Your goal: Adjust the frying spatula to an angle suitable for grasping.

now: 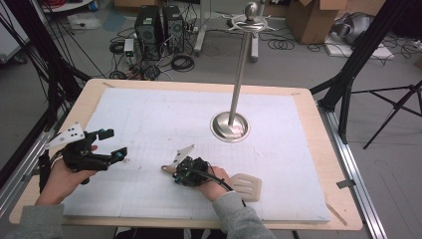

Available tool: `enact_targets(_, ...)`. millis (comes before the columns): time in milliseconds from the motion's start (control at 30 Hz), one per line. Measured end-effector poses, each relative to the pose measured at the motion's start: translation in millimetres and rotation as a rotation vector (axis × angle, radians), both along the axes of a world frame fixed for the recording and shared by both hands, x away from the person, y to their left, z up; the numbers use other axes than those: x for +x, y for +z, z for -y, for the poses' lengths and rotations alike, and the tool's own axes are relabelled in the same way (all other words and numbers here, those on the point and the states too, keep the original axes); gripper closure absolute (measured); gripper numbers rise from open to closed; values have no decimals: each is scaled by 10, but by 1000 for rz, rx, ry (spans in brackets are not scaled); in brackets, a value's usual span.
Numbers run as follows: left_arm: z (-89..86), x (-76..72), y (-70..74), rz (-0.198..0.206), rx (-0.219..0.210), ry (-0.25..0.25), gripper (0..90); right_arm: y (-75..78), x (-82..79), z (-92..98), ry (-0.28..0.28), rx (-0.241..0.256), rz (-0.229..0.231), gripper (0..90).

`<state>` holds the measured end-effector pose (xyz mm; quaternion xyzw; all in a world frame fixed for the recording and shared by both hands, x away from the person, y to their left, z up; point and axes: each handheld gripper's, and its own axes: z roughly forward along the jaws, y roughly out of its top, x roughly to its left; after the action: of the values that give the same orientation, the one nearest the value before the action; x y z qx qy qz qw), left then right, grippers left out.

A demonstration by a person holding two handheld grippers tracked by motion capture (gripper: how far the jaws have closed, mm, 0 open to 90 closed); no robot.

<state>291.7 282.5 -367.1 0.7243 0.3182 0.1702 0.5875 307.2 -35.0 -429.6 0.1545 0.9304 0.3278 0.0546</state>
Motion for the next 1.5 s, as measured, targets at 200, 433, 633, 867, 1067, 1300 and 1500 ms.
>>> enact_targets(200, 6, 1, -4, -1, 0, 0, 100, -13, 60, 10, -29, 20, -11, 900)
enact_targets(433, 13, 6, -15, -4, 1, 0, 100, -22, 138, 33, -66, 33, -13, 900)
enact_targets(633, 18, 2, -10, -2, 2, -4, 100, -12, 147, 50, -78, 50, -28, 900)
enact_targets(867, -1, -11, 18, 6, -23, -16, 100, 347, 8, 333, -71, 160, -34, 900)
enact_targets(1067, 6, -21, 14, 17, -47, -27, 100, 552, -77, 764, -88, 198, -7, 900)
enact_targets(1300, 11, -15, 10, 34, -80, -33, 100, 510, -48, 1162, -113, 226, 11, 896)
enact_targets(1500, 21, -12, -10, 32, -71, -33, 100, 439, -55, 1259, -109, 221, 16, 895)
